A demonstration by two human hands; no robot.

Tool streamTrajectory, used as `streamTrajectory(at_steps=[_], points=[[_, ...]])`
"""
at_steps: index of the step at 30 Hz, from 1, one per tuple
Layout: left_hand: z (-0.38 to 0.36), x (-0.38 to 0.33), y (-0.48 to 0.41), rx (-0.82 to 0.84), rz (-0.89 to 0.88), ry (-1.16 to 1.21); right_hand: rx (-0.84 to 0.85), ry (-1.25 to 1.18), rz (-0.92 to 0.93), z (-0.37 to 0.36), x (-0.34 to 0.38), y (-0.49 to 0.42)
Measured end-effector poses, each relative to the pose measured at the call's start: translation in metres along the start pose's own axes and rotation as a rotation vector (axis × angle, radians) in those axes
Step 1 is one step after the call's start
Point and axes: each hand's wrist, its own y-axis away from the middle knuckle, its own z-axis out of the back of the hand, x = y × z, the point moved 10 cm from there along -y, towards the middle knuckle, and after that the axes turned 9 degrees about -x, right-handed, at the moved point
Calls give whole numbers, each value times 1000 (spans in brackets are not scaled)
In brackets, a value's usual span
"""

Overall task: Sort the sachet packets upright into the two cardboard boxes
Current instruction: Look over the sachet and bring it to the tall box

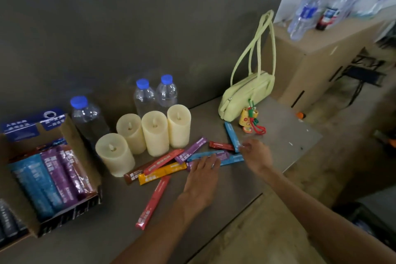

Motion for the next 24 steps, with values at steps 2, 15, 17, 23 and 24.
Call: streamTrajectory(at_steps=[2, 15, 17, 23, 24], points=[[-13, -1, 0, 48, 11, -33, 13, 8, -12, -7, 3, -12], [42, 0, -19, -223, 137, 158, -42, -69, 77, -6, 15, -27], [59, 3, -26, -286, 143, 183, 20, -208, 168, 6, 24, -16], [85, 13, -32, -265, 132, 242, 257, -399, 369, 51, 67, 24], [86, 14, -30, -245, 116, 253, 286, -432, 385, 56, 75, 29]])
